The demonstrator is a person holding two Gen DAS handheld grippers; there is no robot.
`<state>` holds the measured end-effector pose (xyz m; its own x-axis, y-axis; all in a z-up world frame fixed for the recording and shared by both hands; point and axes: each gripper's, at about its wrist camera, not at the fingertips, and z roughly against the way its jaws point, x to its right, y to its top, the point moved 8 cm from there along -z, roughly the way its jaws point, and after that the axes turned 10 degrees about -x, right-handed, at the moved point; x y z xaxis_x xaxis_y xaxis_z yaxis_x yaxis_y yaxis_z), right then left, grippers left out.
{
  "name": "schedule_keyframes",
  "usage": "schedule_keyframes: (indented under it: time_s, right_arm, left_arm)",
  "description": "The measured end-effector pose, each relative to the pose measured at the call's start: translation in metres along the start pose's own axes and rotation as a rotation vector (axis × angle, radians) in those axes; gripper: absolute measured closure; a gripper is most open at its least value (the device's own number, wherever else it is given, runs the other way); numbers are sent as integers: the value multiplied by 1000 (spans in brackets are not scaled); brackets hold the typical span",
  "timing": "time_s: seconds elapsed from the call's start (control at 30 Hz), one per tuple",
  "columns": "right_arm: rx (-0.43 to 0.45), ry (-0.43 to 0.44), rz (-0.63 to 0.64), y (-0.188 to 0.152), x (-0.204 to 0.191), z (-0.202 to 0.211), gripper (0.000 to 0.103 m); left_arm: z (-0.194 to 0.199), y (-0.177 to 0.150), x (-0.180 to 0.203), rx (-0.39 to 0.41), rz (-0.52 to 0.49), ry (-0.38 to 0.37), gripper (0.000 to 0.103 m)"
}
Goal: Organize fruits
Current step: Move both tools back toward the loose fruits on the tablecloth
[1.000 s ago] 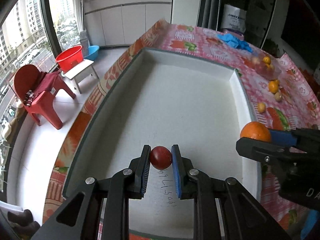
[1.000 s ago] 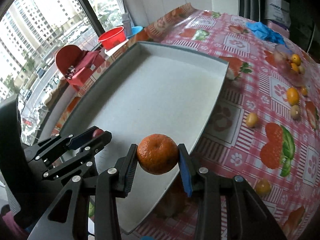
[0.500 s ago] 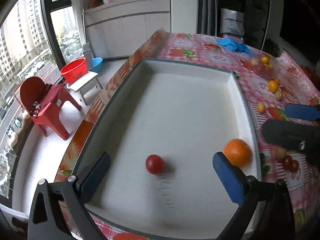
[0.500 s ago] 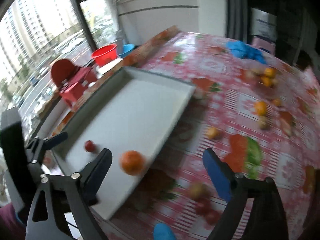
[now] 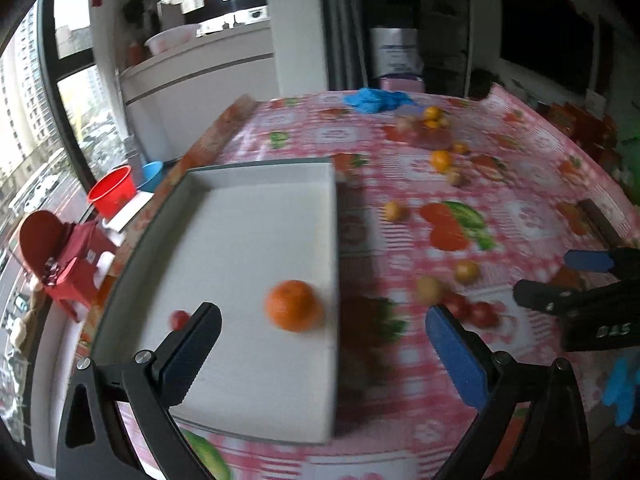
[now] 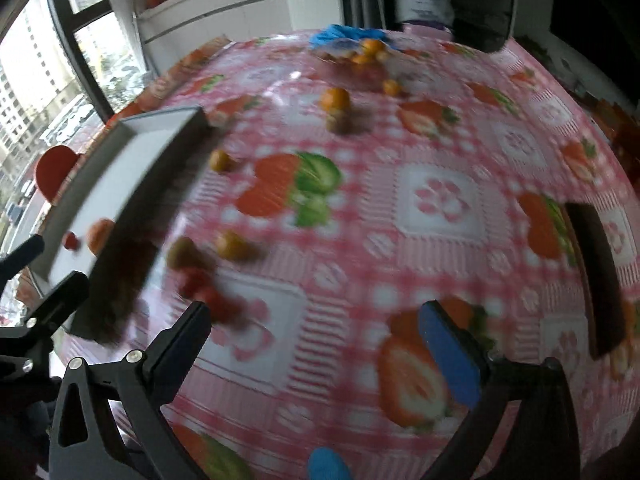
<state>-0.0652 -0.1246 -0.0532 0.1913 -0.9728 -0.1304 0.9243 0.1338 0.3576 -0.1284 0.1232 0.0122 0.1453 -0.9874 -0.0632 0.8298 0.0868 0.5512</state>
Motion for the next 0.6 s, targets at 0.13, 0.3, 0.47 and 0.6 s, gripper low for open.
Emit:
schedule_keyframes:
  time_s: [0.13,0.3,0.47,0.6]
  right_arm:
    - [-10,-19,5,-17,13,-5,0]
    - [-4,-40,-31,-35,42,-7,0]
    - [27,-41,-50,-39,56,-4,0]
    - [37,-103,18,-43,49,-8,0]
  left_arm:
    - [-4,-7,27,-23,-33,-9,0]
    - [-14,-19,54,-63,-71,-11,0]
    - [-25,-19,69,-96,-72,-4,0]
    - [-37,-7,77,-108,-57,-19,0]
